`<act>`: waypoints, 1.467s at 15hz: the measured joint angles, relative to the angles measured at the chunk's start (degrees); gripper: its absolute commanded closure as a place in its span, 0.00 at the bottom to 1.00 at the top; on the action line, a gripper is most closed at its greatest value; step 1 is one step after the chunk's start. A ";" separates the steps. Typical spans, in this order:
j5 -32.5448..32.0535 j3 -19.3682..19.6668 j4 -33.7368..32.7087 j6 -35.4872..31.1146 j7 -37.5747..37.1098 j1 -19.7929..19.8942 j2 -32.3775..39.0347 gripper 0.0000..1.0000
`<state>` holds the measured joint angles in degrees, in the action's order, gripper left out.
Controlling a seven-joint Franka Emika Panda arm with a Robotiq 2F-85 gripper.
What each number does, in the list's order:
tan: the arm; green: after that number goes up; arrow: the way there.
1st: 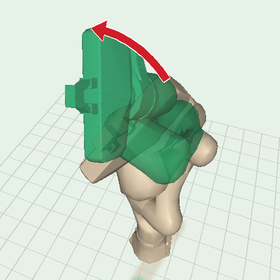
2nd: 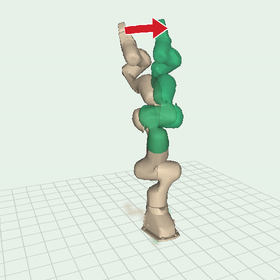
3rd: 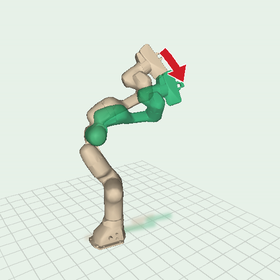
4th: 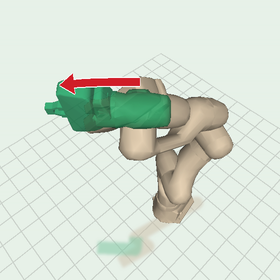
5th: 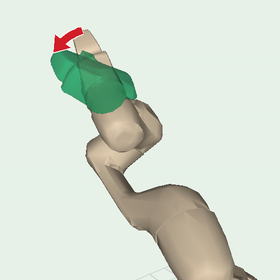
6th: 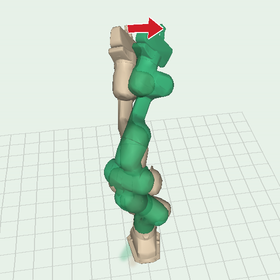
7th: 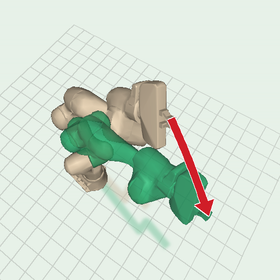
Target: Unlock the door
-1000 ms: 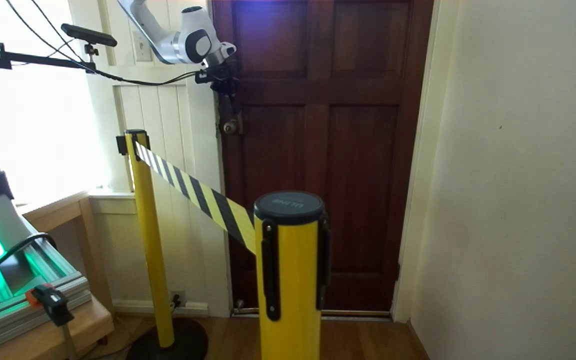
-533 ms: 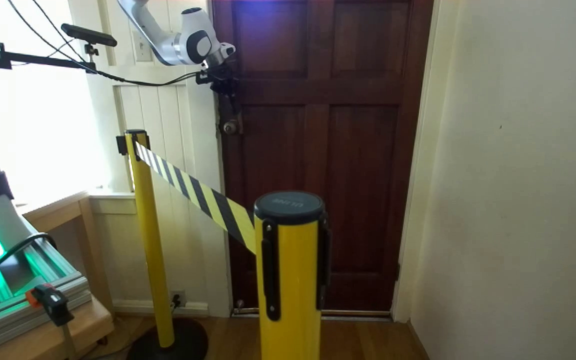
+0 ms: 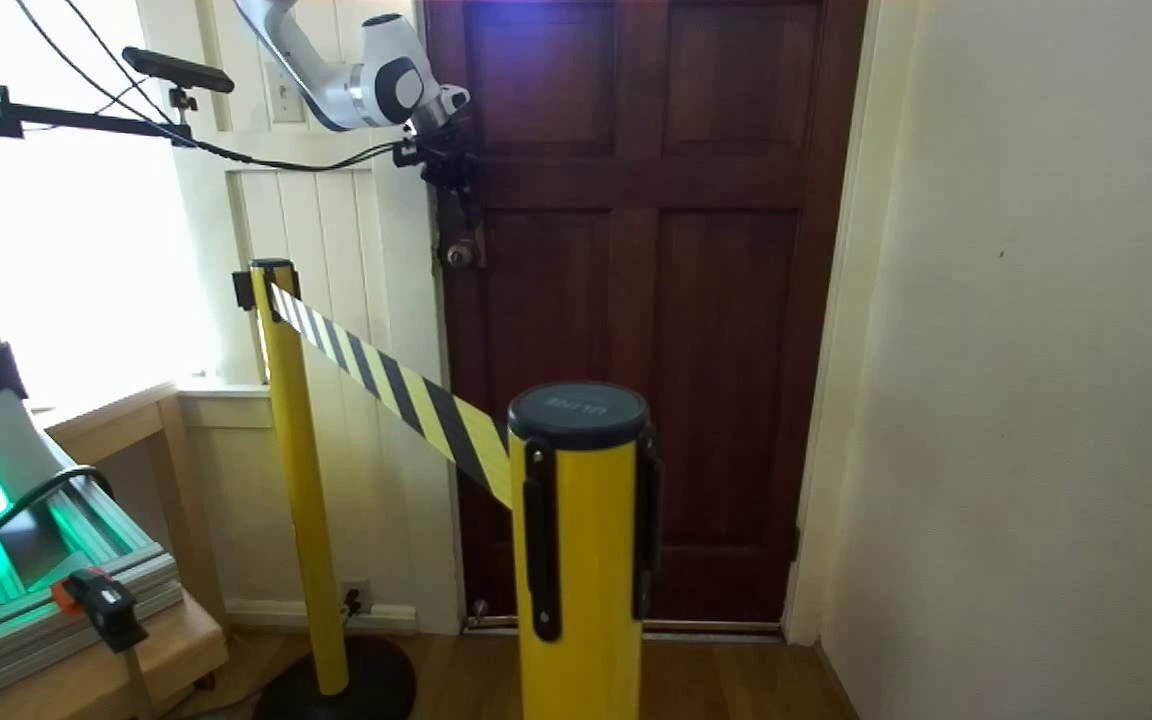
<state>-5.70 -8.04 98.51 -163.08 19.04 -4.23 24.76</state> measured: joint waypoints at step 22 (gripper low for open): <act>-3.48 3.91 -1.91 6.99 -2.91 -2.69 2.11 1.00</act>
<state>-9.18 -4.13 96.60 -156.08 16.12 -6.93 26.87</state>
